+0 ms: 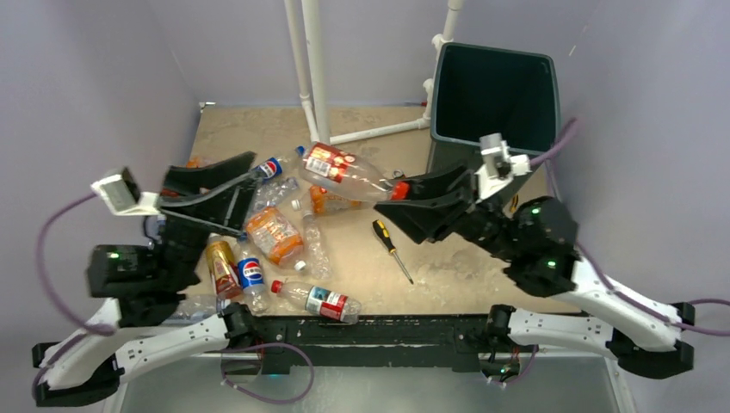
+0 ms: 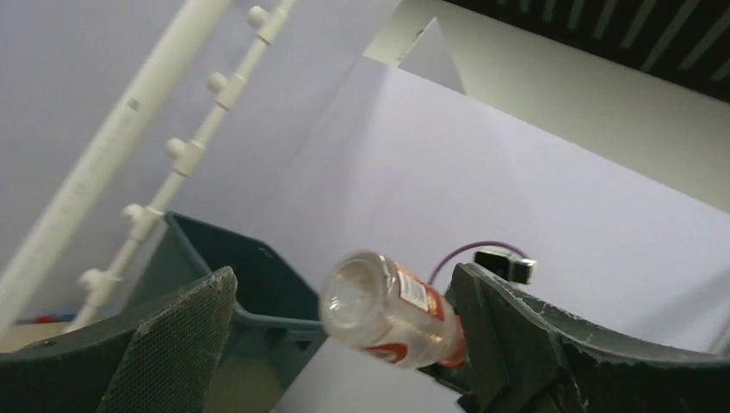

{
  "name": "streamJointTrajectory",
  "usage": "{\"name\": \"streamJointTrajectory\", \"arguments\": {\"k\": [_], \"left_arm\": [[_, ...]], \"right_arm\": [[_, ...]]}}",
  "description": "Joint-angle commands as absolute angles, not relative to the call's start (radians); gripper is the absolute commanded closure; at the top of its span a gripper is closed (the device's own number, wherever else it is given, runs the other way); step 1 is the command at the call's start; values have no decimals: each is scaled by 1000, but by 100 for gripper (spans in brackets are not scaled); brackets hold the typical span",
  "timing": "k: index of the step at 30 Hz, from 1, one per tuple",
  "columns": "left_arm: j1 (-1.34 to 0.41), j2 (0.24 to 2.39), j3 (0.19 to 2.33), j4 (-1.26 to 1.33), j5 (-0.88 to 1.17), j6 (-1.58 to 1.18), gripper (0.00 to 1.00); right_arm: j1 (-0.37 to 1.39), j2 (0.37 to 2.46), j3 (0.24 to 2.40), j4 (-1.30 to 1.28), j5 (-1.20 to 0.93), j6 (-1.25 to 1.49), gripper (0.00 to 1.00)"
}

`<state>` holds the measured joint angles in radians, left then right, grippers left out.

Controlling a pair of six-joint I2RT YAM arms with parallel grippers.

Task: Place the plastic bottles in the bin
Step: Place the plastic bottle in the trash bin.

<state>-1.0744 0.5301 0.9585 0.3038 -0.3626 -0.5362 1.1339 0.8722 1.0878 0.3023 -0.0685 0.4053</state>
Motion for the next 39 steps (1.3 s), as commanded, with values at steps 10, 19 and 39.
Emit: {"name": "streamJointTrajectory", "arguments": {"k": [10,19,39], "left_arm": [[-1075,977,1478,-700,-295,-56,1],[-1075,1011,1564,-698,6,192,6],[-1077,1016,1371,-751,88,400,1]], "right_arm": [[1134,955,1463,-747,142,316,100],[1134,994,1434,-756,100,212,100],[1134,1100,1613,-783,-75,131,100]]}}
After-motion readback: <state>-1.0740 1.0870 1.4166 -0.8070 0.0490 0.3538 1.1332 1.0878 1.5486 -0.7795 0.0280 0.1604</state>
